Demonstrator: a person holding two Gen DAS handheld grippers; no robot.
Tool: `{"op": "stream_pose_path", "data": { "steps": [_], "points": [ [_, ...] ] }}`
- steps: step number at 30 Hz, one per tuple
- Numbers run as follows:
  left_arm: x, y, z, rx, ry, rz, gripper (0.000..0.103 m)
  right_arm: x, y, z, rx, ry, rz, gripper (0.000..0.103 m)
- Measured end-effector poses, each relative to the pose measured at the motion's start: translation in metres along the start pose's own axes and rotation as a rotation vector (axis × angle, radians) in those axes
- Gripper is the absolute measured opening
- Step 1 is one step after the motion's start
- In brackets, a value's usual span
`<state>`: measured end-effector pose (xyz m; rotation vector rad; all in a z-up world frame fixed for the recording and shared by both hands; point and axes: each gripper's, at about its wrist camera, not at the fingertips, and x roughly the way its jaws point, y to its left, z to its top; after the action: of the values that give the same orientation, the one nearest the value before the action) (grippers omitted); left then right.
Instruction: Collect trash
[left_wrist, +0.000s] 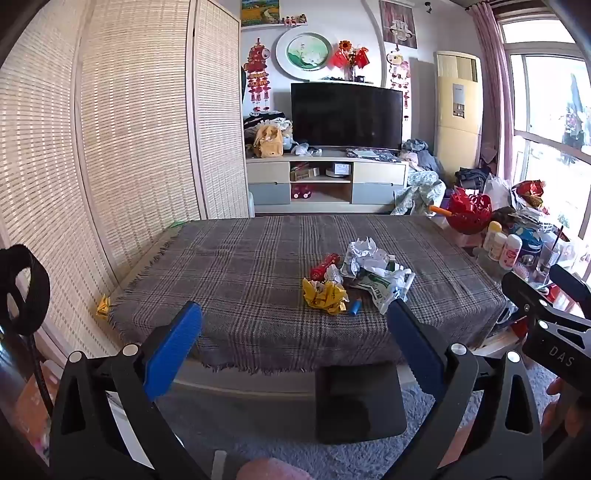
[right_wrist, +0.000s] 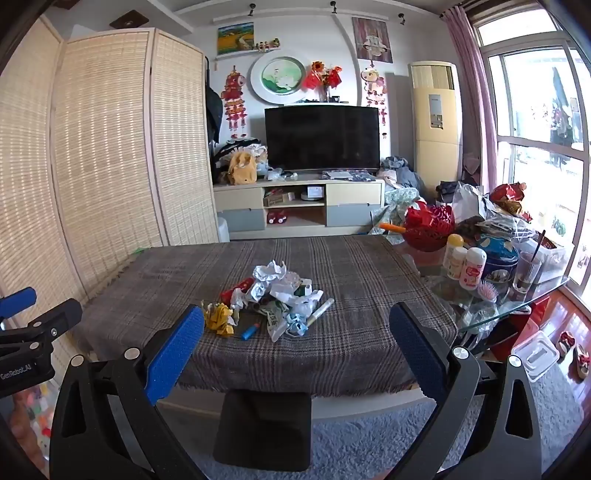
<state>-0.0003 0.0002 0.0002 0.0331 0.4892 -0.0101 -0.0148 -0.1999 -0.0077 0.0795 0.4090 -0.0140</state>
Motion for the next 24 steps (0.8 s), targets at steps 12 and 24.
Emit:
{"op": "stream_pose_path", "data": {
  "steps": [12,24],
  "points": [
    [-0.0028,0.0020,0.0056,-0.002,0.006,0.000,0.095,0.0005,0.0058,0.0020,-0.007,-0.005,-0.002,0.100],
    [0.0037,0.0039,-0.0007,0.001,0.007,-0.002,0.095,0.0016,0.0011,0.0008,0.002,-0.003,-0.004,0.100]
  ]
}}
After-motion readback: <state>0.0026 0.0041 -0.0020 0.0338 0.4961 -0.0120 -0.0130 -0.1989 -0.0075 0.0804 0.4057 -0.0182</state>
